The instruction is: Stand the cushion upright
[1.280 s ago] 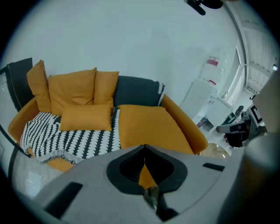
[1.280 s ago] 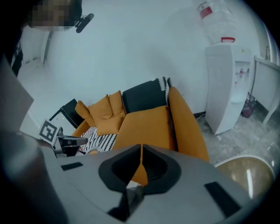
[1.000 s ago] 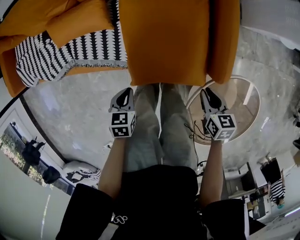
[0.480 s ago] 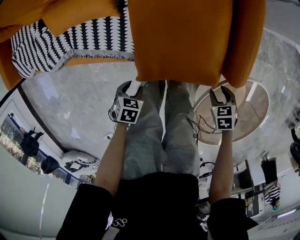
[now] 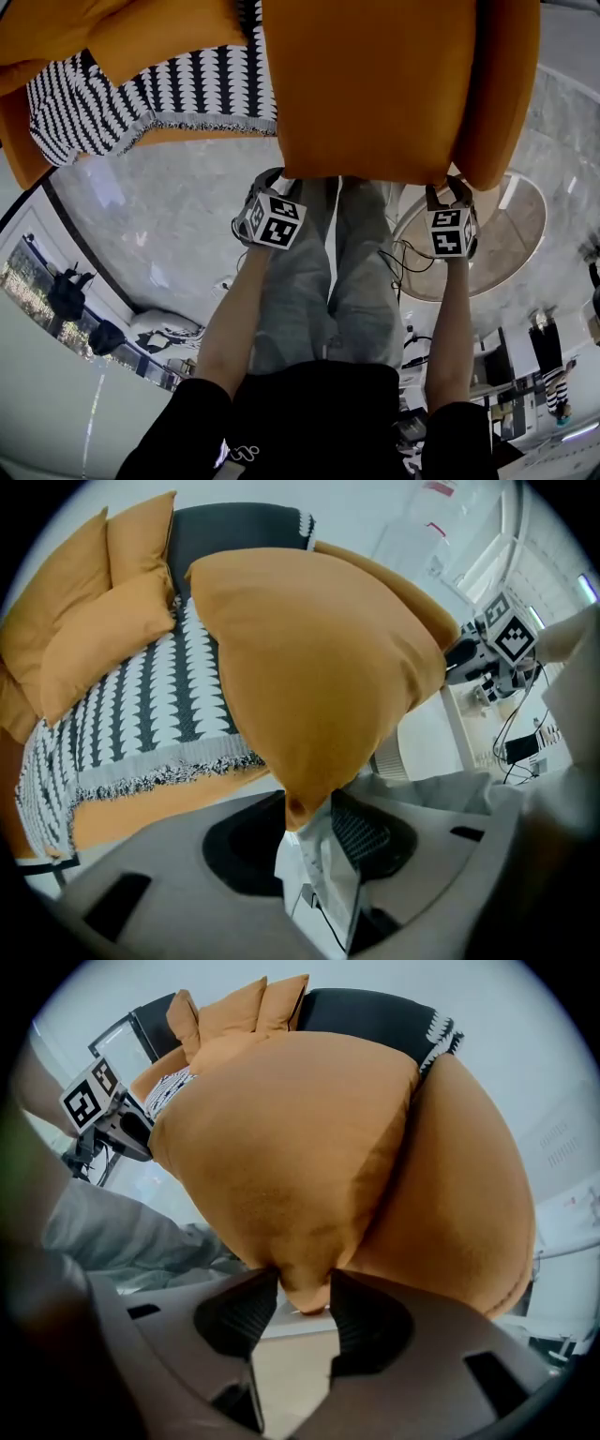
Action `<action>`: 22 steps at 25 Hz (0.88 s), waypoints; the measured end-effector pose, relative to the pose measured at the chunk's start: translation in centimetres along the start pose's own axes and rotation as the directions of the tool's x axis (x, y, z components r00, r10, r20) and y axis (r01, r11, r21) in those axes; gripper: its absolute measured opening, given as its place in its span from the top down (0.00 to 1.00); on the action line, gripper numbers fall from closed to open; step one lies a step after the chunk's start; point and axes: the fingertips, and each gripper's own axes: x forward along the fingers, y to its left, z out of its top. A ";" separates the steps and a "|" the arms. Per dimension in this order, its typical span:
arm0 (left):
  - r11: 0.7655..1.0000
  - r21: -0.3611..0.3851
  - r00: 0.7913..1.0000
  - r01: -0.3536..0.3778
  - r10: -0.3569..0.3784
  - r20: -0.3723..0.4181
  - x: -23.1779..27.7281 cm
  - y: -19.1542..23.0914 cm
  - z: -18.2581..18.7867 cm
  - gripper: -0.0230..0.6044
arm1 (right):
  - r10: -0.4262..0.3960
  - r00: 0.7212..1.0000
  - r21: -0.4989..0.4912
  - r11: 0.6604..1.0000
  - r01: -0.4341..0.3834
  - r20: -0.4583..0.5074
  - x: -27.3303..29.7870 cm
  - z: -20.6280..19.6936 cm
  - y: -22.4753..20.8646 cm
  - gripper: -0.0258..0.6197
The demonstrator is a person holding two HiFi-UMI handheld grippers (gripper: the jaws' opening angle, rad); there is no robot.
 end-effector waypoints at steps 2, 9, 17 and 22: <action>1.000 -0.012 1.000 0.016 -0.016 0.003 -0.1 -0.2 0.3 0.80 | 0.015 1.000 0.041 0.999 -0.015 0.003 0.1 0.3 0.5 0.75; 0.999 -0.035 0.999 0.042 -0.041 0.011 -0.8 -0.3 1.5 0.90 | 0.038 0.999 0.159 0.986 -0.044 0.038 -0.4 1.5 0.4 0.90; 0.997 -0.044 0.994 0.064 -0.060 0.090 -6.1 0.0 3.7 0.91 | 0.033 0.994 0.178 0.983 -0.052 0.107 -5.0 3.8 0.0 0.92; 0.996 -0.066 0.988 0.067 -0.057 0.143 -11.4 0.6 5.1 0.92 | 0.034 0.988 0.207 0.976 -0.065 0.154 -9.4 5.5 0.6 0.92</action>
